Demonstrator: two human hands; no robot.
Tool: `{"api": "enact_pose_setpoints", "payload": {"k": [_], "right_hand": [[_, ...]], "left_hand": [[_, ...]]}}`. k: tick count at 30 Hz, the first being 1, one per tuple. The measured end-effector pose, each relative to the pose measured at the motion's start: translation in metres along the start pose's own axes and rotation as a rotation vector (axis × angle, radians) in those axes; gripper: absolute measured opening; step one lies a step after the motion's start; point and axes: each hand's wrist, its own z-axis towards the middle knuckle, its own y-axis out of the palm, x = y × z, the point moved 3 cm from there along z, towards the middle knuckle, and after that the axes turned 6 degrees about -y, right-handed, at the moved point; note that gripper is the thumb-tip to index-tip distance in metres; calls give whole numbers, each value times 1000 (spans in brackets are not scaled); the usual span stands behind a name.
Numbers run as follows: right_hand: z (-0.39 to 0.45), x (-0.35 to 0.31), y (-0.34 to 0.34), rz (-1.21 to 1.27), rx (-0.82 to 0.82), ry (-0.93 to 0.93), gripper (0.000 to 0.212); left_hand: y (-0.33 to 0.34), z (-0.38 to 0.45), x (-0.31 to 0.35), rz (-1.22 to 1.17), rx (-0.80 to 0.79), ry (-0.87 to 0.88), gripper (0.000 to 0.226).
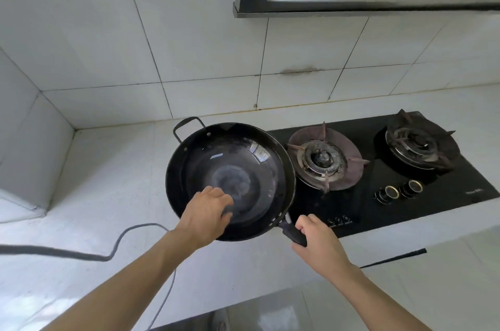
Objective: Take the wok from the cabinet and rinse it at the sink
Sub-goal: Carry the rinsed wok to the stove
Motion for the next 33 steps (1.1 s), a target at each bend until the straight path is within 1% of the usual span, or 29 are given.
{"api": "enact_pose_setpoints", "payload": {"k": [2,4,7,9,11,13,15,16,18,20,22,25,29,33], "right_hand": [[-7,-2,3,30,-14,-29,24],[-14,-4,7,58,-29,-56,25],[-23,-8,11,97,-40,-82,32],[-30,-11,14,122,-43,-102,39],[-38,-15,19,157,-56,-117,48],[-46,-19,23,178,-69,-123,56],[-52,-24,27,201,-67,-113,59],[-54,-27,28,213,-61,-106,58],[-55,-37,31,212,-49,-97,54],[-54,-46,35,204,-31,-89,52],[-53,-55,40,201,-17,-72,43],[-50,-74,46,181,-15,-61,27],[-43,-98,53,206,1,-39,24],[-33,-112,54,212,11,-32,21]], "left_hand": [[5,-19,17,-31,5,-1,15],[8,-34,33,-22,5,-3,19],[13,-44,47,6,13,-54,24],[15,-48,52,59,-13,-102,26],[18,-51,53,119,-34,-137,24],[19,-54,54,153,-23,-181,18],[17,-55,54,191,-27,-192,9],[19,-55,53,231,-41,-170,15],[21,-53,49,316,-38,-141,33],[25,-51,41,352,-39,-114,41],[28,-50,30,358,-72,-87,43],[26,-50,14,326,-61,-64,41],[21,-47,-6,291,-22,-59,39],[18,-40,-23,317,-45,-54,42]]}}
